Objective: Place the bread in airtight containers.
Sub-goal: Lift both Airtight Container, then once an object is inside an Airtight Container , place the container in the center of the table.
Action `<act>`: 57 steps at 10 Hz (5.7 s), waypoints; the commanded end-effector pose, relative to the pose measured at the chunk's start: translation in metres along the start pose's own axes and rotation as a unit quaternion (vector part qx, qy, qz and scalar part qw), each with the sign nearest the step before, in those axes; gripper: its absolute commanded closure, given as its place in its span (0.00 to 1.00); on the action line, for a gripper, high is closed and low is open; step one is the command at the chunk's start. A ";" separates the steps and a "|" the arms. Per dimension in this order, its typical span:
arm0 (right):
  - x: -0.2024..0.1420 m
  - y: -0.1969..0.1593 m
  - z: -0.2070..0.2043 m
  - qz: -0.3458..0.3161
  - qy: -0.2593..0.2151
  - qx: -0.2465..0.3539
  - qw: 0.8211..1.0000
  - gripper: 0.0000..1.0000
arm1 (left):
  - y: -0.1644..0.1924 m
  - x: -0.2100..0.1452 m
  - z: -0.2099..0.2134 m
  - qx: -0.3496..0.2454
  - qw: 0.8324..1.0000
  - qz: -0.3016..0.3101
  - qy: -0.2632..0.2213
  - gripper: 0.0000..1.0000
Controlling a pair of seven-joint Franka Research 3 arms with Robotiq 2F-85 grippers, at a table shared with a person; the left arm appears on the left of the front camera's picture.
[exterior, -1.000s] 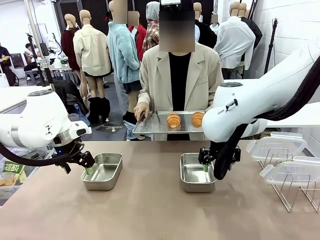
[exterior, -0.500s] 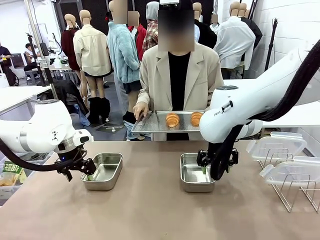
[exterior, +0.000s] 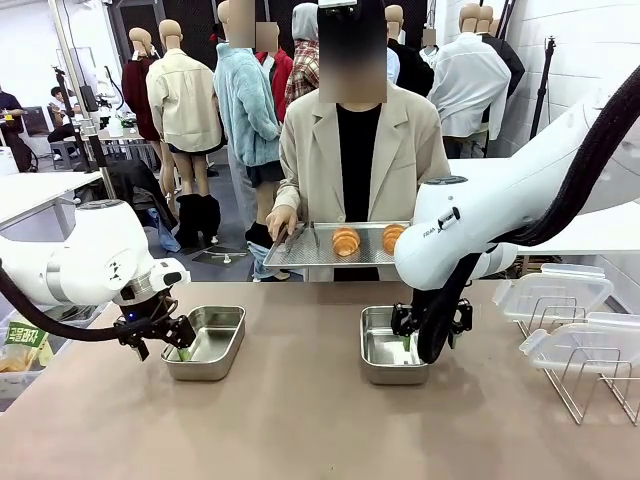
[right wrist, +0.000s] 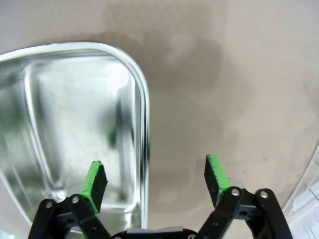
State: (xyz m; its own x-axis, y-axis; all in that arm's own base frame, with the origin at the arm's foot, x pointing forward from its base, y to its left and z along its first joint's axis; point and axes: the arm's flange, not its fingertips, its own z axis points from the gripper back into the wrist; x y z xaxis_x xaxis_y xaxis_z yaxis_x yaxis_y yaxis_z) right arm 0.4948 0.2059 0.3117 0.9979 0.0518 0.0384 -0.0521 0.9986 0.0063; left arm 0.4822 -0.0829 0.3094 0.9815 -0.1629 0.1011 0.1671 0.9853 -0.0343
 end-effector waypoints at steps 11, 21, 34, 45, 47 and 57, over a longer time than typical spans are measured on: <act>0.013 0.009 0.002 -0.039 -0.001 -0.030 0.999 1.00 | -0.007 0.001 0.006 -0.018 0.999 -0.026 -0.012 1.00; 0.007 0.003 0.006 -0.033 0.002 -0.007 0.999 1.00 | -0.009 0.000 0.004 -0.010 1.000 -0.020 -0.006 1.00; 0.013 0.025 0.121 -0.033 -0.008 -0.011 0.999 1.00 | -0.072 -0.036 0.122 0.061 0.996 -0.021 -0.062 1.00; 0.010 0.021 0.130 -0.035 -0.010 -0.003 0.999 1.00 | -0.071 -0.038 0.134 0.043 0.997 -0.027 -0.063 1.00; 0.010 0.021 0.130 -0.035 -0.010 -0.003 0.999 1.00 | -0.071 -0.038 0.134 0.043 0.997 -0.027 -0.063 1.00; 0.010 0.021 0.130 -0.035 -0.010 -0.003 0.999 1.00 | -0.071 -0.038 0.134 0.043 0.997 -0.027 -0.063 1.00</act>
State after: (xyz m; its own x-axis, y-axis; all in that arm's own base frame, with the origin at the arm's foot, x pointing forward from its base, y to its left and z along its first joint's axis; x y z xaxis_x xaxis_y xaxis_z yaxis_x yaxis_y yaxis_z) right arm 0.5030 0.2274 0.4404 0.9987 -0.0169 0.0490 0.0170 0.9999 -0.0002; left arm 0.4205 -0.1406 0.4389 0.9563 -0.1953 0.2178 0.1880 0.9807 0.0539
